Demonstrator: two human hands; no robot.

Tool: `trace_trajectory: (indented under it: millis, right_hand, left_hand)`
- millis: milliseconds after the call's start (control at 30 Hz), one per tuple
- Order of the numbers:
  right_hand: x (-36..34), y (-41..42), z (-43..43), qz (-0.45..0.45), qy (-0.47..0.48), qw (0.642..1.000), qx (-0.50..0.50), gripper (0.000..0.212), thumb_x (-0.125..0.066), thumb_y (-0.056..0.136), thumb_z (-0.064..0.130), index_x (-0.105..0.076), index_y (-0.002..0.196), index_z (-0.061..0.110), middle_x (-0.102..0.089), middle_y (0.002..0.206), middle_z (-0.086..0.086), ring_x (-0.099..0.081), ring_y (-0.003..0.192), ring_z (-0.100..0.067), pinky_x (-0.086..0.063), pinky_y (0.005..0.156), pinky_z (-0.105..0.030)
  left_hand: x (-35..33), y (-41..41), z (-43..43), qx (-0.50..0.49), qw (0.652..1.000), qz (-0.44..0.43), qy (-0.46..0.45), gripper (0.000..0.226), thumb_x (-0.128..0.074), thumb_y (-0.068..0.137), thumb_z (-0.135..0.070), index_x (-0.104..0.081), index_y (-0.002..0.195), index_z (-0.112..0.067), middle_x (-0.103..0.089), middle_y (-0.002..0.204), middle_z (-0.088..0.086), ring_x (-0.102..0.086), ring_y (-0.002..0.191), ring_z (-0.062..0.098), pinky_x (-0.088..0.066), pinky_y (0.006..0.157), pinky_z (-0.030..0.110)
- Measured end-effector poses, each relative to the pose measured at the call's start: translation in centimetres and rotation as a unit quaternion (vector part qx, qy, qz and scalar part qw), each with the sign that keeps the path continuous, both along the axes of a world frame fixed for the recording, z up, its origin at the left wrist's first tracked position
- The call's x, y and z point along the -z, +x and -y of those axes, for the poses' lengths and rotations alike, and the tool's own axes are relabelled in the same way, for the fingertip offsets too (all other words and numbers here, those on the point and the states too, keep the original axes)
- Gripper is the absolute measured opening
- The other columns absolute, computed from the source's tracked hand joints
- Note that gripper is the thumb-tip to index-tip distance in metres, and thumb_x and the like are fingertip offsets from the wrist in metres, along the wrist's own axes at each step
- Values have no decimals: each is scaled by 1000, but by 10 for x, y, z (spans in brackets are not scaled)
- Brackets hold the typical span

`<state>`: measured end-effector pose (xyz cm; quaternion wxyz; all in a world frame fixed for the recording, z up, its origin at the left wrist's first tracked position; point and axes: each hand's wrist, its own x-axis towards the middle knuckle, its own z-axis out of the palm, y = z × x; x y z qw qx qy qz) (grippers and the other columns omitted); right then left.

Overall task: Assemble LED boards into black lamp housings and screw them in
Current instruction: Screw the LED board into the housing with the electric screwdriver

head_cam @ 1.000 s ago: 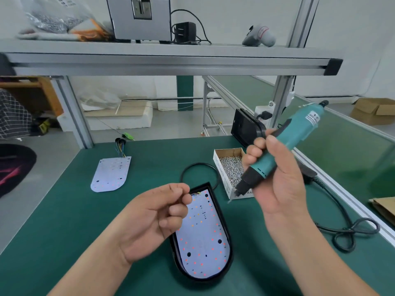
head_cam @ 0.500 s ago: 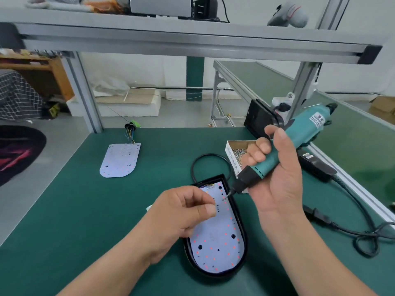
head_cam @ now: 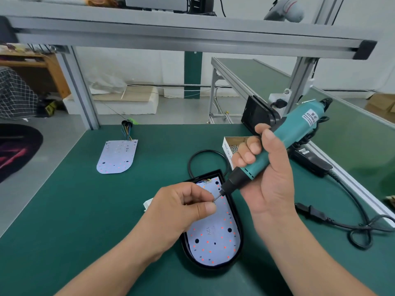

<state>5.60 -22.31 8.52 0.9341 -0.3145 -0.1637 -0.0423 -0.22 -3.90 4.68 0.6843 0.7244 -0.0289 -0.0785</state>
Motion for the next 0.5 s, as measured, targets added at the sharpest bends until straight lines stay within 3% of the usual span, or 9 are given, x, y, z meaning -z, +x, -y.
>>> trace_trajectory:
  millis: [500]
  right_hand:
    - [-1,-2,0,11,0,1000,11,10,-56,102,21,-61,110,17,-51,71,5,-49,58,-9,-46,58,-24]
  left_hand:
    - [-1,-2,2,-4,1000,16,-6,10,-85,87,-14,-81,83,-23,-68,67,-12,-45,46,-2,-34,47,10]
